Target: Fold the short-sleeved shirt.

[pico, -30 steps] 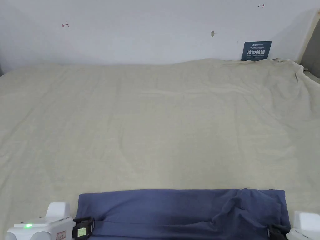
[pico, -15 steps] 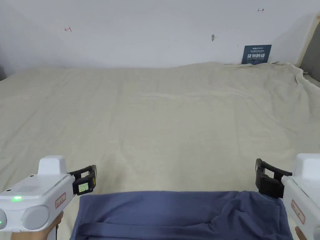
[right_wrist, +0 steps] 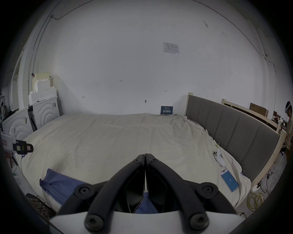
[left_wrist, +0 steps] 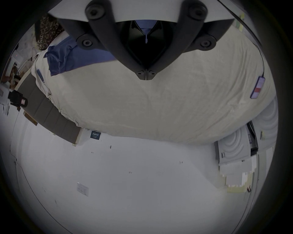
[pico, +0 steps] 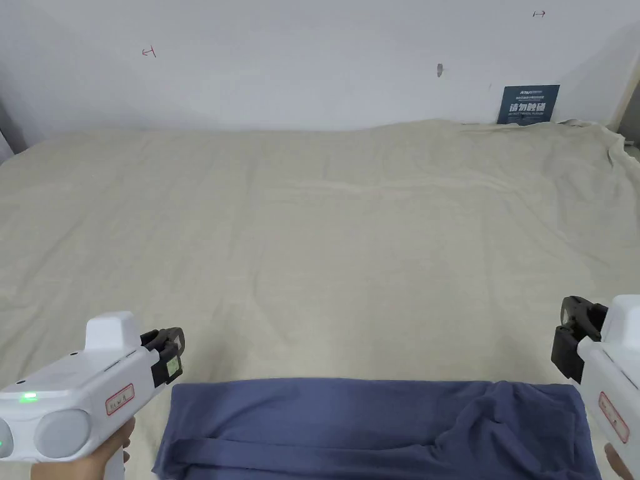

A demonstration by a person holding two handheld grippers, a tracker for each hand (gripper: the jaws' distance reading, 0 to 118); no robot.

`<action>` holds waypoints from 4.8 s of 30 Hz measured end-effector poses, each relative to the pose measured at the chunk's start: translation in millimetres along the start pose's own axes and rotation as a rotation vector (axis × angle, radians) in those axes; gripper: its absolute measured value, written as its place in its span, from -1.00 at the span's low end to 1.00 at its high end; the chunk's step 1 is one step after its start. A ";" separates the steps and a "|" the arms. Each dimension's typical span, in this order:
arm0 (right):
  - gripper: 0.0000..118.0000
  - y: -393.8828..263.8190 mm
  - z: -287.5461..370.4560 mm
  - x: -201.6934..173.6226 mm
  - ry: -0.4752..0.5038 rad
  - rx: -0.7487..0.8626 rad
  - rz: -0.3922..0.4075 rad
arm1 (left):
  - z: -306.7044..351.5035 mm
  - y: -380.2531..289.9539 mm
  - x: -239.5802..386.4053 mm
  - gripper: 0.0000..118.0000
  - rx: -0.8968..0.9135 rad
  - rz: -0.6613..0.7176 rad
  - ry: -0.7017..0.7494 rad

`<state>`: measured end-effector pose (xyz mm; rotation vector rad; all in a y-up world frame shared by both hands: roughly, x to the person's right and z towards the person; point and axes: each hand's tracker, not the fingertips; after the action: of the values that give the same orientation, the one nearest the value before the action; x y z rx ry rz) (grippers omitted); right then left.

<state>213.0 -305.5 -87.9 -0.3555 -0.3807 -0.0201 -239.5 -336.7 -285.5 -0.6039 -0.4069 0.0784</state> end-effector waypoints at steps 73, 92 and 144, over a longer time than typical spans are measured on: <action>-1.00 -11.6 -8.4 1.9 0.007 -0.125 -0.034 | -29.5 12.6 -68.3 -0.95 -0.460 0.203 -0.059; -1.00 -22.4 14.0 32.5 -0.021 -0.120 -0.079 | -146.2 -38.6 147.5 -0.95 -0.681 0.031 -0.327; -1.00 -31.6 28.1 60.6 -0.081 -0.148 -0.127 | -138.6 -143.2 194.9 -1.00 -0.394 -0.258 -0.192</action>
<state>256.4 -322.7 -30.7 -0.4785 -0.4833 -0.1588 -12.5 -492.0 -239.8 -0.9300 -0.6917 -0.1966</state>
